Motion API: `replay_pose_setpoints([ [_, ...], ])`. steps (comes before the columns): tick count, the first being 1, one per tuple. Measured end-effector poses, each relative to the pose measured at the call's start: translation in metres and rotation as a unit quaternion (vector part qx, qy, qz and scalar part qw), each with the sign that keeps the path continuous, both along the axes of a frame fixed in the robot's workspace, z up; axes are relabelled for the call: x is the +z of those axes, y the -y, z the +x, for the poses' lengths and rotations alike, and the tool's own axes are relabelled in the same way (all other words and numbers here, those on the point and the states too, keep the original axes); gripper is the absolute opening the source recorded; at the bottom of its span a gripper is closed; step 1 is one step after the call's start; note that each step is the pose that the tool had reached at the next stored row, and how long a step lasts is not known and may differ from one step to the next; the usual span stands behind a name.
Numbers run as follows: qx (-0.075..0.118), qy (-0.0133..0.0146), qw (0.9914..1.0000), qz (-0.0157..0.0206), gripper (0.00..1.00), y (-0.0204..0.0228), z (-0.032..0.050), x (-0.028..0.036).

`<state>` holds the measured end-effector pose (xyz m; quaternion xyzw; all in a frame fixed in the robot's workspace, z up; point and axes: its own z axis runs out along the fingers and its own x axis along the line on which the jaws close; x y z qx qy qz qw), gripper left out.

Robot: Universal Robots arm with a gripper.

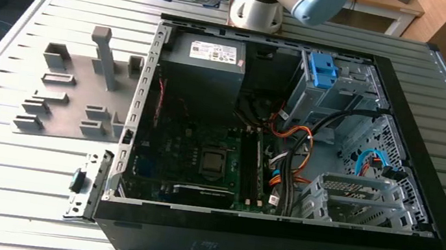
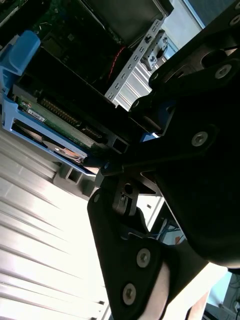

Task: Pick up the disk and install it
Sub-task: 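Pick up the disk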

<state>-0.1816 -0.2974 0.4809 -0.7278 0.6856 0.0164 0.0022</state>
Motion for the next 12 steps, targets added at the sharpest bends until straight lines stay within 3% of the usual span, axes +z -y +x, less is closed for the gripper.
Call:
replay_pose_setpoints([
  [12,0.000,0.0000,1.00000,0.0000,0.37,0.0000,0.0160,0.0000],
])
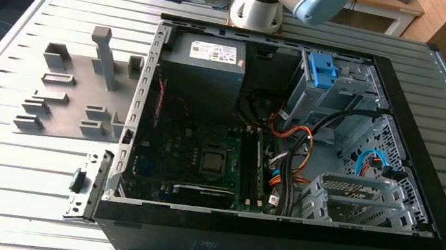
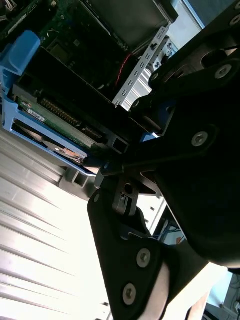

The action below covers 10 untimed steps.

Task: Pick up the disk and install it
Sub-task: 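Pick up the disk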

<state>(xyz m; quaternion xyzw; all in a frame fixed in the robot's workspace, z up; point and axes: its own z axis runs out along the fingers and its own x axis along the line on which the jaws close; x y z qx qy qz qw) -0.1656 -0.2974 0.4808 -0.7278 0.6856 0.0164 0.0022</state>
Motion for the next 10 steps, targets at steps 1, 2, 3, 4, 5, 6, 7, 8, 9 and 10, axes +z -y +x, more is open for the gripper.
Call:
replay_pose_setpoints([
  [1,0.000,0.0000,1.00000,0.0000,0.37,0.0000,0.0013,0.0000],
  [2,0.000,0.0000,1.00000,0.0000,0.37,0.0000,0.0026,0.0000],
  [3,0.000,0.0000,1.00000,0.0000,0.37,0.0000,0.0040,0.0000],
  [4,0.000,0.0000,1.00000,0.0000,0.37,0.0000,0.0054,0.0000],
  [5,0.000,0.0000,1.00000,0.0000,0.37,0.0000,0.0068,0.0000],
  [6,0.000,0.0000,1.00000,0.0000,0.37,0.0000,0.0083,0.0000],
  [7,0.000,0.0000,1.00000,0.0000,0.37,0.0000,0.0098,0.0000],
  [8,0.000,0.0000,1.00000,0.0000,0.37,0.0000,0.0112,0.0000],
  [9,0.000,0.0000,1.00000,0.0000,0.37,0.0000,0.0126,-0.0001],
  [10,0.000,0.0000,1.00000,0.0000,0.37,0.0000,0.0141,-0.0001],
])
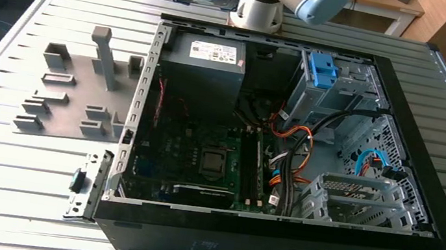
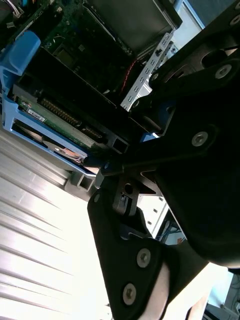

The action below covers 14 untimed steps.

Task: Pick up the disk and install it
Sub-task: 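Pick up the disk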

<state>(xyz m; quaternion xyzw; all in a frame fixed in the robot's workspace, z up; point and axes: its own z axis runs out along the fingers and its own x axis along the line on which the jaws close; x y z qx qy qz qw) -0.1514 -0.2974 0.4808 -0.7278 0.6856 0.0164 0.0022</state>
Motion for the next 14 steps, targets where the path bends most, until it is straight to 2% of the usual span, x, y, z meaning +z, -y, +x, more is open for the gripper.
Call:
replay_pose_setpoints([
  [14,0.000,0.0000,1.00000,0.0000,0.37,0.0000,0.0204,0.0000],
])
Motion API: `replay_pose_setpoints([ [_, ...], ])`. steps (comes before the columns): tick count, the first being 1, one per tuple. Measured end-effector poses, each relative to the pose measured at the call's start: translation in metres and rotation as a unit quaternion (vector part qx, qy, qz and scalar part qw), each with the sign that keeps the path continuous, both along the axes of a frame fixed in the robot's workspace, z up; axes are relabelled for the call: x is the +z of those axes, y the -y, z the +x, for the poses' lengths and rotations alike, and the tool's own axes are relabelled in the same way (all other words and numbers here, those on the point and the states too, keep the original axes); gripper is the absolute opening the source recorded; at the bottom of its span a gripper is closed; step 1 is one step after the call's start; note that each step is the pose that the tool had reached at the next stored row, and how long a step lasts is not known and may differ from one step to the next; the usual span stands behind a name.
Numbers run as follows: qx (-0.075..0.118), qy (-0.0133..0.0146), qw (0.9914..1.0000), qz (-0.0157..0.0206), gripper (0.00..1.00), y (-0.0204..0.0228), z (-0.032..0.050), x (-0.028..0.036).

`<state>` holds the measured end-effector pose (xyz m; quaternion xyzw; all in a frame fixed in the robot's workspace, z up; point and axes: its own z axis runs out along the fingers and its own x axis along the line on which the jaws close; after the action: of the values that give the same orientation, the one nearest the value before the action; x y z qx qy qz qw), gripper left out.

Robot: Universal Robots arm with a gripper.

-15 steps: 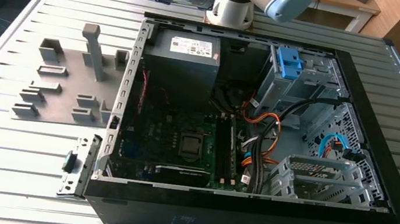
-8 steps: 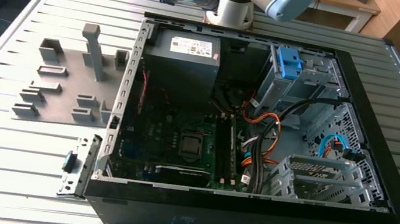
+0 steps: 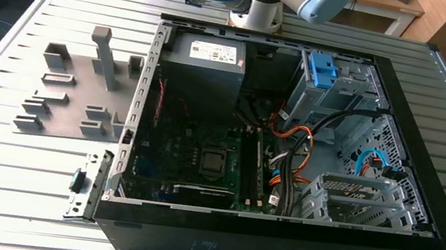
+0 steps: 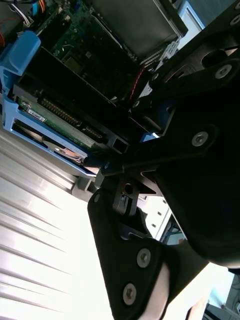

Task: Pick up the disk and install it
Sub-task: 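Pick up the disk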

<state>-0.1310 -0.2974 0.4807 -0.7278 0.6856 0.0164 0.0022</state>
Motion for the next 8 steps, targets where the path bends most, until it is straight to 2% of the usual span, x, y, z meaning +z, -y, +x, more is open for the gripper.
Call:
replay_pose_setpoints([
  [8,0.000,0.0000,1.00000,0.0000,0.37,0.0000,0.0120,-0.0001],
])
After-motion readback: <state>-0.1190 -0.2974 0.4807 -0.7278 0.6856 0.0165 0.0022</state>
